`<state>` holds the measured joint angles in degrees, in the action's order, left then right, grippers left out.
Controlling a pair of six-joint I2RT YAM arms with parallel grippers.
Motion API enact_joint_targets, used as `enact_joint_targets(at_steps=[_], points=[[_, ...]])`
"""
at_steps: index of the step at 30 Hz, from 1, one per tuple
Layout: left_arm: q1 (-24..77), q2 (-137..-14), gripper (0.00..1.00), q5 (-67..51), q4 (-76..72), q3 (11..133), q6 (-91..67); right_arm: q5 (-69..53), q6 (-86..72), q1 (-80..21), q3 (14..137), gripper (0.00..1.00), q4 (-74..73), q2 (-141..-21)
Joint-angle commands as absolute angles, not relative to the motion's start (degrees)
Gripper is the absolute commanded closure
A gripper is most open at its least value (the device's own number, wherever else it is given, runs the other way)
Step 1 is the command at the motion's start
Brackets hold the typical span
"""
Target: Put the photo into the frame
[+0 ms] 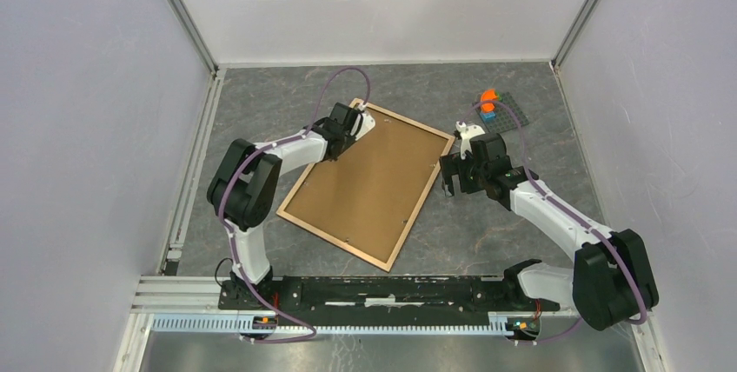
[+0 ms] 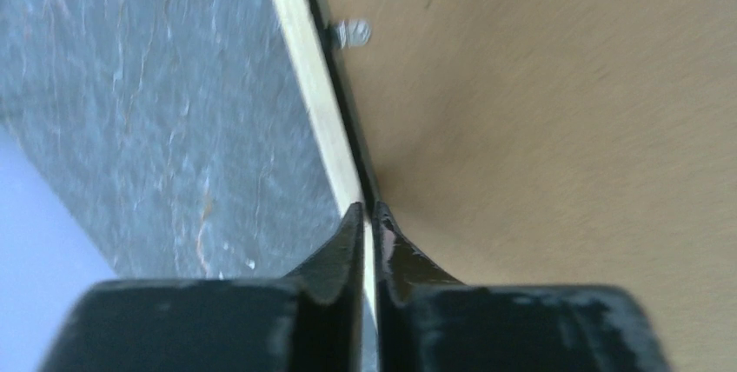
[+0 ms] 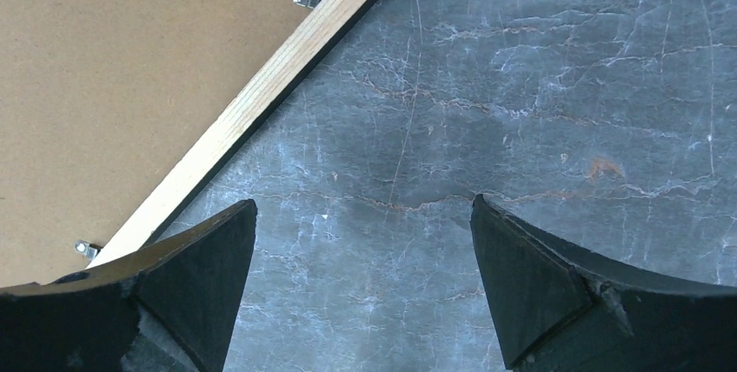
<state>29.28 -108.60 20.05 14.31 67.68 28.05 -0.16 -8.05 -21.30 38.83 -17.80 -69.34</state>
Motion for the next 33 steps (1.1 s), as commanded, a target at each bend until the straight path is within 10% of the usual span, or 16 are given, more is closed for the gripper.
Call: enact_joint_targets(at_steps=[1,7,10,23,33], points=[[29.87,-110.59,0.68,23.33,9.89,74.33,26.6,-2.19,-7.47,-20.67,40.57,0.02,-16.94,-69.42],[28.99,-103.41,0.38,29.03,24.71,80.95,4.05,-0.93,-7.48,-20.26,40.08,0.02,-17.59,-68.52],[29.02,-92.65,0.0,26.57,27.12,75.82,-9.92,-0.44,-7.46,-20.21,39.79,0.02,-17.16,-67.94],[34.77,-51.97,0.0,16.41,30.58,43.08,-62.08,-3.34,-10.21,-20.18,40.97,0.03,-16.67,-68.46],[46.34,-55.08,0.11,15.71,55.45,37.24,-102.54,-5.78,-12.13,-20.21,40.61,0.06,-16.19,-69.44]])
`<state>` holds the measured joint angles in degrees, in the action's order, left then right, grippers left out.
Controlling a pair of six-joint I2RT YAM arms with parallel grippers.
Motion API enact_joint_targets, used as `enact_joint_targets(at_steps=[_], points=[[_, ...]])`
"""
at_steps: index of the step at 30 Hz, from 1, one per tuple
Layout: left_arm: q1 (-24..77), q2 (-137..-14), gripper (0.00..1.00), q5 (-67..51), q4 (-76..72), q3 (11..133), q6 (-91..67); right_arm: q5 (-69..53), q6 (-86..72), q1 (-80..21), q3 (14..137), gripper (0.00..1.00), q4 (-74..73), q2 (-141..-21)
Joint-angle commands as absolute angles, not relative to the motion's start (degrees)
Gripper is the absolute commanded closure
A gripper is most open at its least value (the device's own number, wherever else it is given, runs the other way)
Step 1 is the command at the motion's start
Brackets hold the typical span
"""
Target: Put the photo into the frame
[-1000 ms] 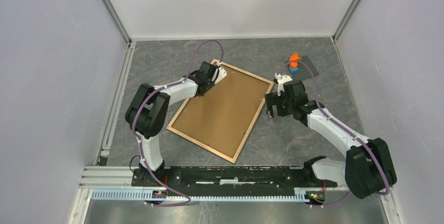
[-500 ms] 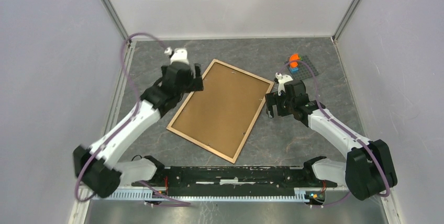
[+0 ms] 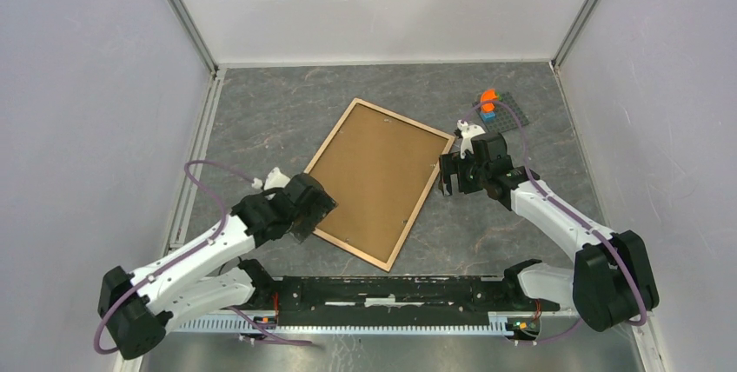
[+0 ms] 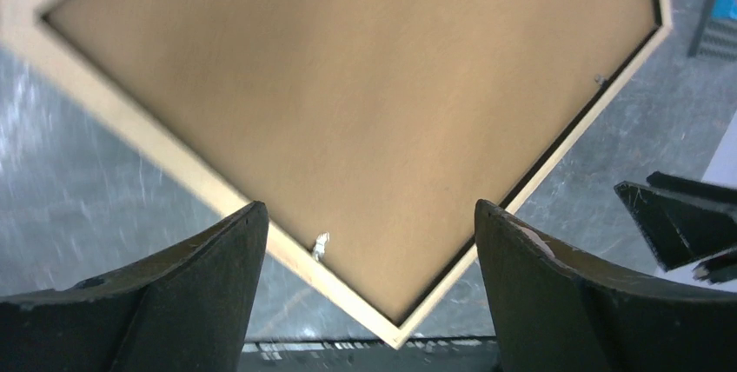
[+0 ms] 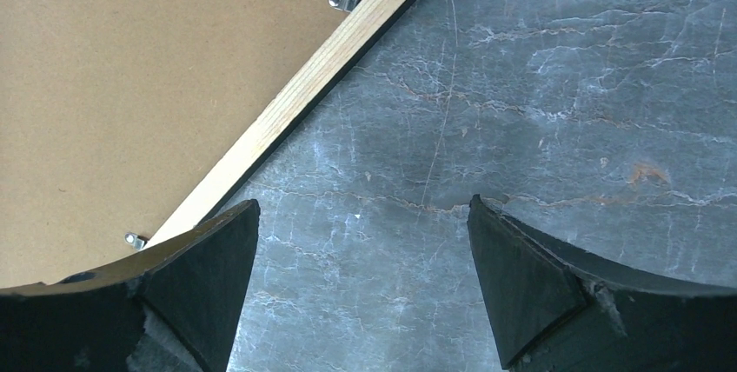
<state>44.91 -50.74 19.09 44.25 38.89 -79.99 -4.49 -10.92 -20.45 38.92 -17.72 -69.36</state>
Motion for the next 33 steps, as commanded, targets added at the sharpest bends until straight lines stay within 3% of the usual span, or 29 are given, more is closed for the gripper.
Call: enact_joint_targets(at_steps=[1,6,11,18,20,24,30,33], points=[[46.49,-56.82,0.12,14.66,55.79,36.61,-103.61,-5.72,-12.19,-20.2,40.39,0.06,-16.26,-69.33],[46.43,-62.09,0.2,15.41,53.01,34.9,-107.71,-5.32,-12.36,-20.17,39.25,0.06,-16.61,-68.17],[46.23,-62.85,0.46,15.42,42.75,29.28,-109.66,-5.04,-11.91,-20.2,39.15,0.06,-17.6,-67.95],[45.79,-65.44,0.46,15.8,40.56,27.57,-107.45,-5.06,-12.02,-20.2,38.08,0.06,-16.96,-67.8],[45.66,-65.28,0.63,16.88,40.22,27.88,-104.93,-5.65,-12.14,-20.21,37.88,0.07,-16.63,-68.18],[44.05,-66.18,0.97,20.84,39.8,30.96,-91.52,-5.85,-11.72,-20.21,38.14,0.07,-16.59,-68.65],[36.28,-68.75,0.98,14.49,26.09,32.65,-55.62,-2.82,-9.06,-20.21,39.7,0.05,-18.33,-68.1],[33.32,-69.88,0.98,14.36,27.51,37.2,-39.24,-1.77,-8.35,-20.21,40.41,0.05,-19.15,-68.44]])
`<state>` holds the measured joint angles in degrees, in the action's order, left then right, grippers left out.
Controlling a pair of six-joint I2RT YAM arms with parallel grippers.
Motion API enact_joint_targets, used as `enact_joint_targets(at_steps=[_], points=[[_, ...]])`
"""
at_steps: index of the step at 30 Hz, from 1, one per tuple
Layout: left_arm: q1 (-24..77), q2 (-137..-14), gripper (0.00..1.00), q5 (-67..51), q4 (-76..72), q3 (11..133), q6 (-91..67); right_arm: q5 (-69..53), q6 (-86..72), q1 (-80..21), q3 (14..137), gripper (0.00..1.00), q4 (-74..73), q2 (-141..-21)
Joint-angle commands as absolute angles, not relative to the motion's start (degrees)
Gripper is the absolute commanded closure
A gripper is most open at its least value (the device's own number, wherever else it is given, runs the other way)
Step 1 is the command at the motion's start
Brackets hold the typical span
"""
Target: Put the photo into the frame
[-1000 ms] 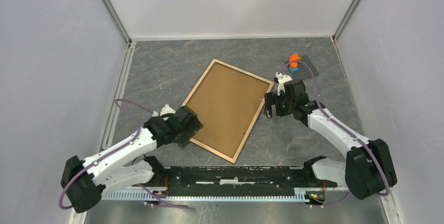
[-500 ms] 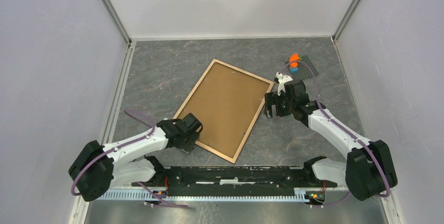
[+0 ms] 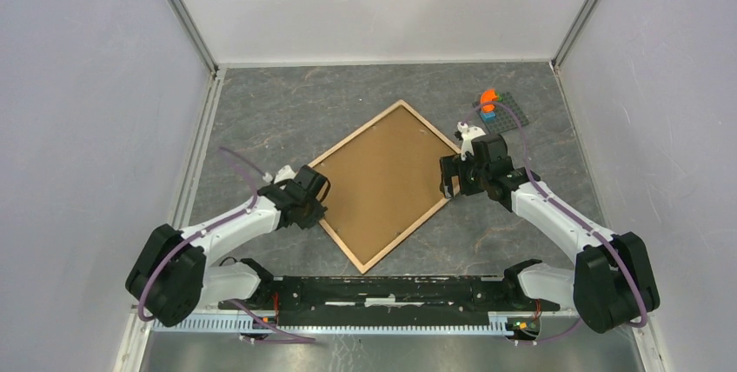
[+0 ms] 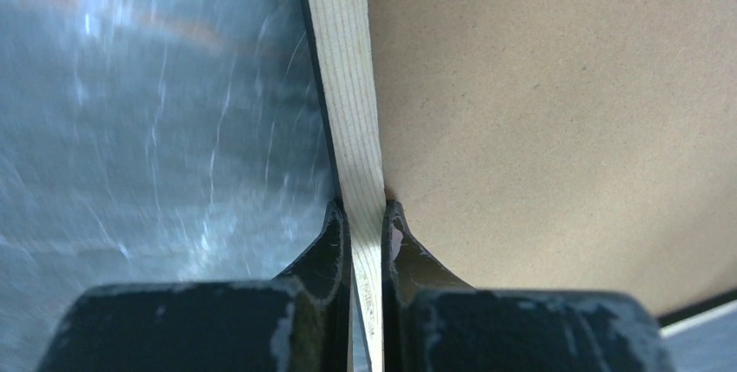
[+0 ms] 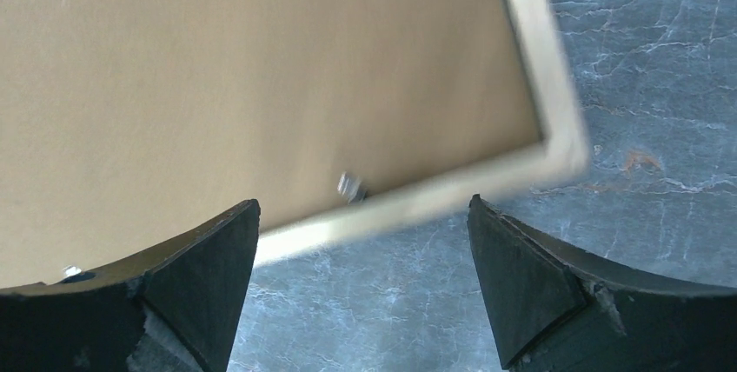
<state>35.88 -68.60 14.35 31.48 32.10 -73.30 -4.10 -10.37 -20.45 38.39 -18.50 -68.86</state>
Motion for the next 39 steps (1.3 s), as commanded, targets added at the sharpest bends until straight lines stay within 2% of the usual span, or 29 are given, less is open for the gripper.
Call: enact_joint_targets(at_steps=[1,6,17,24,27,35,39], points=[[32.92,-70.52,0.98,15.68,28.59,39.14,-34.28,-1.76,-8.19,-20.18,40.43,0.05,-19.21,-68.59],[30.45,-76.18,0.98,24.77,31.19,45.54,-20.21,-1.2,-8.92,-20.21,39.99,0.05,-18.32,-69.96],[24.34,-86.76,0.98,18.11,30.06,51.11,-17.4,7.42,-10.88,-20.17,43.67,0.08,-20.03,-75.44],[23.06,-88.33,0.98,16.2,30.22,51.15,-17.47,9.74,-14.16,-20.21,45.43,0.16,-16.63,-80.93],[22.92,-88.79,0.98,16.27,30.41,51.48,-17.57,9.0,-15.36,-20.15,46.41,0.23,-16.03,-83.44],[22.65,-89.25,0.98,15.57,30.44,51.92,-17.84,10.53,-17.98,-20.22,45.69,0.29,-14.7,-86.6],[22.52,-89.31,0.98,15.36,30.59,52.03,-18.19,11.81,-19.68,-20.2,44.36,0.36,-14.51,-86.78]])
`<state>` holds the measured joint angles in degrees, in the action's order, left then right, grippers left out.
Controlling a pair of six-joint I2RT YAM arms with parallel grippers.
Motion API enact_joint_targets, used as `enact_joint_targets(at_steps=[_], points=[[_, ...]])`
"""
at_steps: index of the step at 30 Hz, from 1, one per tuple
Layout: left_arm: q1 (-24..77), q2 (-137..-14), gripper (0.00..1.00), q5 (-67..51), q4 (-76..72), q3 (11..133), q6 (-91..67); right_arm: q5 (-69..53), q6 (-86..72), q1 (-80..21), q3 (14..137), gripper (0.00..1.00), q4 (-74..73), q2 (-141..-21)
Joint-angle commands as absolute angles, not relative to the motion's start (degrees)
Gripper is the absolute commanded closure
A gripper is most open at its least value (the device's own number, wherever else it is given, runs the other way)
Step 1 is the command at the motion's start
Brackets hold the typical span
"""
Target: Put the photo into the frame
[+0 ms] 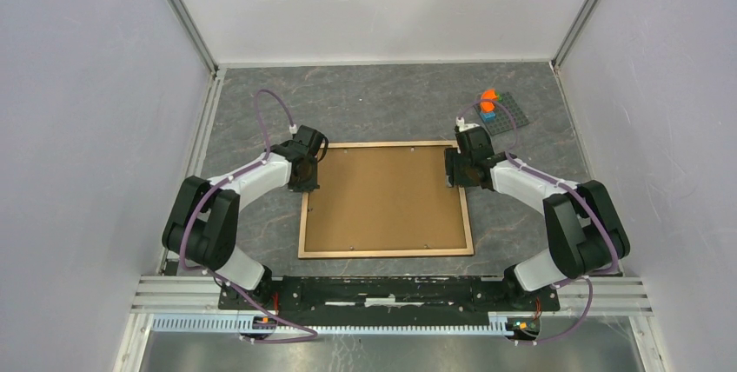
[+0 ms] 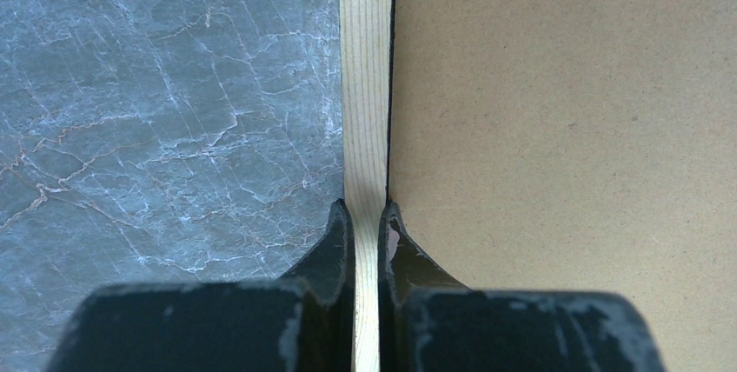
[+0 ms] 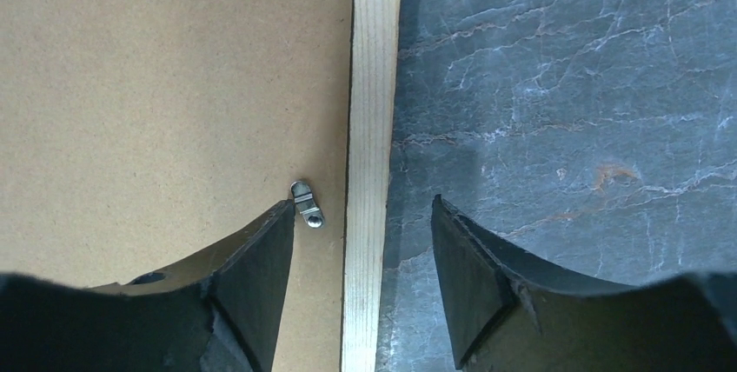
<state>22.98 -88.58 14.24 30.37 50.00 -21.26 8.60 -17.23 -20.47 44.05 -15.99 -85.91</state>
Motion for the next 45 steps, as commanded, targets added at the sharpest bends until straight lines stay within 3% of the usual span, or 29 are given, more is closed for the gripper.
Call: enact_joint_targets(at_steps=[1,9,18,21,24,26,27,30,34,37,41,45], points=[[22.49,-89.3,0.98,15.38,30.58,52.03,-18.36,12.02,-20.34,-20.21,44.24,0.38,-14.68,-86.75],[22.13,-89.38,0.98,14.28,30.5,52.12,-19.42,11.79,-26.09,-20.45,47.07,0.65,-20.82,-87.87],[21.86,-89.38,0.98,13.31,30.36,52.2,-20.39,11.91,-35.58,-23.27,45.02,0.69,-23.18,-88.11],[21.73,-89.37,0.98,12.76,30.3,52.23,-20.59,10.9,-38.27,-23.66,43.38,0.81,-21.65,-88.07],[21.52,-89.47,0.98,11.31,29.89,52.33,-19.69,9.5,-37.92,-23.71,43.59,0.82,-19.74,-88.13],[21.44,-89.65,0.97,11.35,30.51,53.09,-18.46,10.76,-35.63,-23.72,46.82,0.72,-21.57,-88.5],[21.4,-89.69,0.92,11.85,31.03,53.53,-18.16,11.75,-33.84,-23.71,48.56,0.63,-22.87,-88.57],[21.39,-87.19,0.56,14.95,31.46,54.06,-18.61,13.44,-27.28,-23.65,52.92,0.39,-25.25,-87.38],[21.3,-77.27,0.02,18.85,28.66,51.95,-18.59,10.98,-17.7,-23.67,53.55,0.2,-26.92,-84.44],[21.34,-69.69,0.0,19.88,26.6,50.59,-18.44,10.88,-13.77,-23.68,50.13,0.19,-27.08,-81.1],[21.31,-63.1,0.0,20.45,26.57,50.77,-21.44,5.11,-8.55,-23.71,45.59,0.35,-28.6,-78.97],[21.3,-58.03,0.0,-1.36,23.25,51.12,-16.31,4.87,-8.96,-23.68,42.06,0.35,-30.23,-75.76]])
